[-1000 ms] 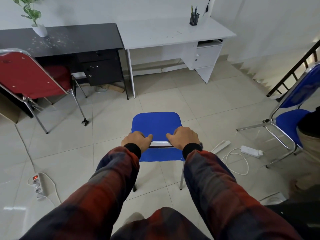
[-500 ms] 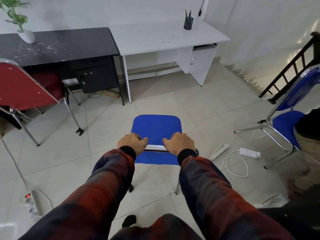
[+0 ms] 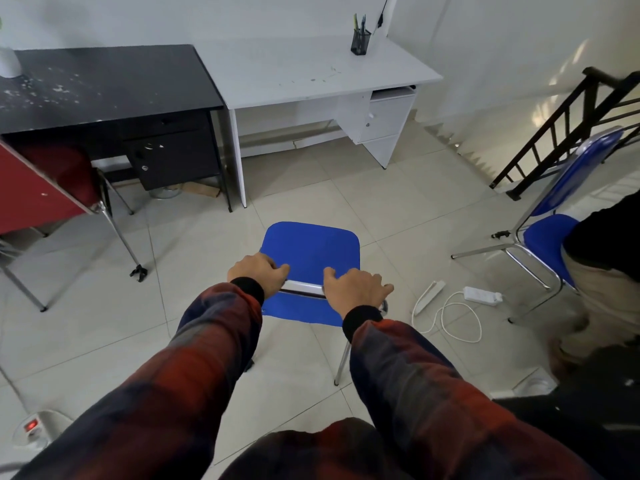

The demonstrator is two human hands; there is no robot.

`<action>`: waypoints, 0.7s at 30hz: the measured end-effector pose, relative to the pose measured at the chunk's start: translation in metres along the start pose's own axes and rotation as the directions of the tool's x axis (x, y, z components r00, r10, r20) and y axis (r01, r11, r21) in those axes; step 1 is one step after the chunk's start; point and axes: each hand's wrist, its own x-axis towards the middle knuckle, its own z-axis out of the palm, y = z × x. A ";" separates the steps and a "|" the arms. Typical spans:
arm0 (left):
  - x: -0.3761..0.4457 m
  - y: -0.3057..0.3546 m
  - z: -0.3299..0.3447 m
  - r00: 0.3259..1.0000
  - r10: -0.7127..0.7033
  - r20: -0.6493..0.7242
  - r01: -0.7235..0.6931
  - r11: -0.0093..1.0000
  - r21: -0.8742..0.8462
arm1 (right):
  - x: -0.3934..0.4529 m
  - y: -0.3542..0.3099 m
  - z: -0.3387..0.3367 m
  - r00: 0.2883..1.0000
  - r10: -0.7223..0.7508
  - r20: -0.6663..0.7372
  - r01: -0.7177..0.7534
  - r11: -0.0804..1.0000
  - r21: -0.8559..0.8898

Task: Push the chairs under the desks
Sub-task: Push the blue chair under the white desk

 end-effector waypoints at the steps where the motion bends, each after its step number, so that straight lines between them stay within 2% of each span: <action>1: 0.003 -0.002 -0.003 1.000 0.006 0.009 -0.006 1.000 0.000 | 0.000 -0.004 0.002 0.999 0.010 0.031 -0.010 1.000 0.000; 3: 0.010 -0.006 -0.006 1.000 0.019 0.017 -0.019 1.000 -0.005 | 0.001 -0.009 0.004 0.998 -0.010 0.062 0.006 0.999 0.052; 6: 0.018 -0.010 -0.010 0.999 0.038 0.012 -0.038 0.999 -0.011 | 0.006 -0.007 0.005 0.990 -0.118 0.081 0.109 0.988 0.108; 9: 0.028 -0.016 -0.015 0.998 0.055 0.014 -0.055 0.998 -0.010 | 0.009 -0.008 0.008 0.980 -0.195 0.048 0.188 0.975 0.116; 12: 0.040 -0.019 -0.022 0.997 0.070 0.022 -0.070 0.997 -0.017 | 0.014 -0.018 0.008 0.986 -0.166 -0.006 0.166 0.980 0.111; 21: 0.061 -0.019 -0.026 0.998 0.060 0.001 -0.060 0.998 -0.027 | 0.037 -0.031 0.011 0.989 -0.145 -0.002 0.145 0.983 0.116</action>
